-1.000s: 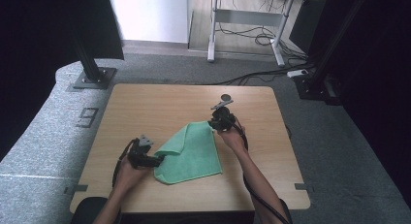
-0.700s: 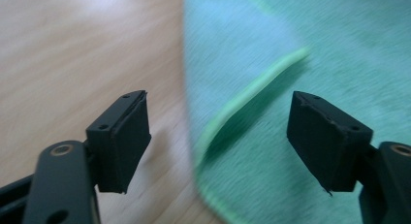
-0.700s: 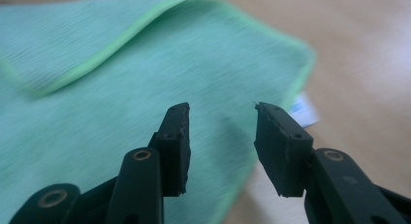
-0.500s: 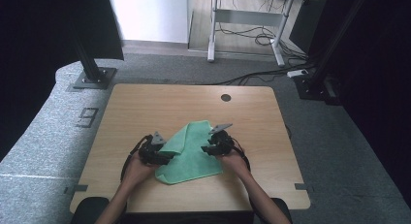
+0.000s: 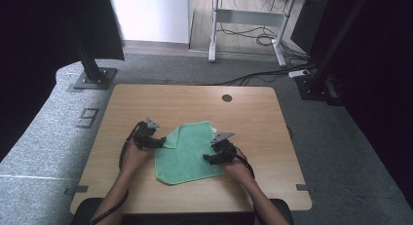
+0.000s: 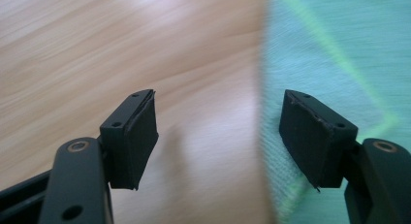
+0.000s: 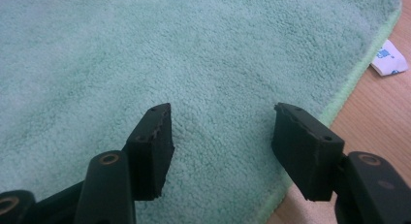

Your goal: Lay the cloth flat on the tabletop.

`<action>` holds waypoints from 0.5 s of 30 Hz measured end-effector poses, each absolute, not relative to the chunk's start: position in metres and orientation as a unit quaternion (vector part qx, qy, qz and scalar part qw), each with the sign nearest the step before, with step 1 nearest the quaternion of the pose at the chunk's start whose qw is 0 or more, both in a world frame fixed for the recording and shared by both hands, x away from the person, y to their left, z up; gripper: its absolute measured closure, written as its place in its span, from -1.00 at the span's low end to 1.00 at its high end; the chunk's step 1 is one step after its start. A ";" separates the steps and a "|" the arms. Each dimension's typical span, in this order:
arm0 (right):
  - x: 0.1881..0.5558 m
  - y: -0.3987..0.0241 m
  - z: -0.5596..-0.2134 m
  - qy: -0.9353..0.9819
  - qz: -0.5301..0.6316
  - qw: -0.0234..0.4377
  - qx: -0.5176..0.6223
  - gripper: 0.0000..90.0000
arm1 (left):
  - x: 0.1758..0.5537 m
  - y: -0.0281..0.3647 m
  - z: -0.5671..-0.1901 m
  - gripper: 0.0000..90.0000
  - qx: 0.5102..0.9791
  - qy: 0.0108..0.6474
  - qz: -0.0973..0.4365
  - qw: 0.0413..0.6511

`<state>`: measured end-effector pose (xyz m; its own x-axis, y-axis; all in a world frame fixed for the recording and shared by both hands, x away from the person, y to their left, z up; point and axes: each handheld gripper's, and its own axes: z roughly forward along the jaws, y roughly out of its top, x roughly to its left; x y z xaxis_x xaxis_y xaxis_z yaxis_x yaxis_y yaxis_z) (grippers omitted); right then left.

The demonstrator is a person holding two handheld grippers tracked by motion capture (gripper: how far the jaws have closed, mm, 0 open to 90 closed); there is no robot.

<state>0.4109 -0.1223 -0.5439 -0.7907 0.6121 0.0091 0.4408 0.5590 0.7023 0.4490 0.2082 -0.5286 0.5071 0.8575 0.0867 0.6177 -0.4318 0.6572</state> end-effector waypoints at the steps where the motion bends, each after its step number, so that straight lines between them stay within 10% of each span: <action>1: 0.411 -0.123 -0.544 0.875 0.361 0.118 0.301 -0.14 | 0.449 0.214 -0.527 -0.35 0.812 0.459 0.203 0.299; 8: 0.410 -0.122 -0.544 0.874 0.359 0.120 0.305 -0.14 | 0.430 0.188 -0.515 -0.48 0.829 0.394 0.153 0.367; 15: 0.408 -0.123 -0.545 0.870 0.366 0.122 0.306 -0.15 | 0.442 0.153 -0.539 -0.57 0.858 0.377 0.173 0.302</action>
